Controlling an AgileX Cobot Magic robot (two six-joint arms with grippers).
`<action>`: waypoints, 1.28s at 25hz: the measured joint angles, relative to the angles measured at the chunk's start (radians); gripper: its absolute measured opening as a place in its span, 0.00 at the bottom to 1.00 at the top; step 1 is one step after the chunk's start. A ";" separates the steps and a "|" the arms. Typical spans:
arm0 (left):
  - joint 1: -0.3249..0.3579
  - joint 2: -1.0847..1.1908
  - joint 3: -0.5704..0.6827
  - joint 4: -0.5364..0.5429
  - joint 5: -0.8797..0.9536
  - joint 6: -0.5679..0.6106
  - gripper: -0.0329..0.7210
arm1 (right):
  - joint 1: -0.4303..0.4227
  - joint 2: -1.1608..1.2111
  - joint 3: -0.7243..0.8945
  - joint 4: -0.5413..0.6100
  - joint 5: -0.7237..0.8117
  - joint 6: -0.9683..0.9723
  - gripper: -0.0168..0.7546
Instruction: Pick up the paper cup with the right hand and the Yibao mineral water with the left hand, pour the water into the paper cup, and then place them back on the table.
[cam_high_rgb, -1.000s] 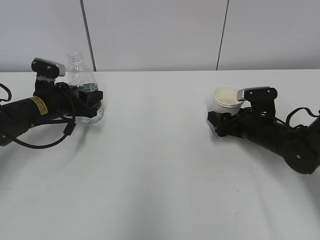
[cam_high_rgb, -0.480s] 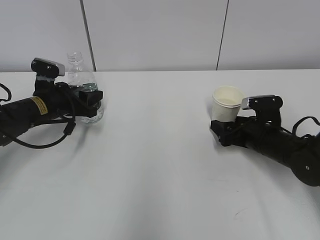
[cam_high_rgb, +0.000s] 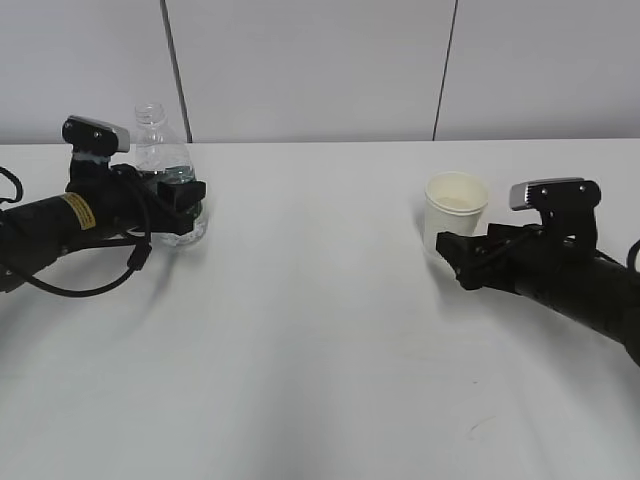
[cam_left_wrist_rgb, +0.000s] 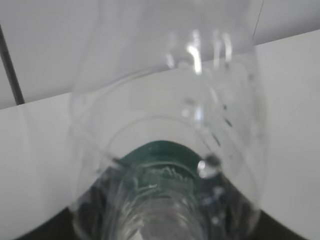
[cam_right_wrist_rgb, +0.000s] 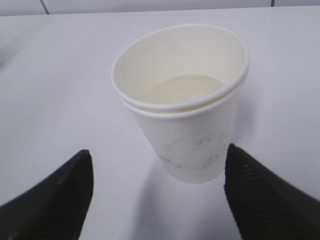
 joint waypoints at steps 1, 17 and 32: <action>0.000 0.000 0.000 0.000 0.000 0.000 0.47 | 0.000 -0.024 0.022 0.000 0.000 0.000 0.84; 0.000 0.000 0.000 -0.002 -0.036 0.000 0.64 | 0.000 -0.334 0.215 0.023 0.049 -0.008 0.79; 0.000 -0.093 0.032 -0.007 -0.057 0.000 0.68 | 0.000 -0.497 0.218 0.023 0.162 -0.009 0.79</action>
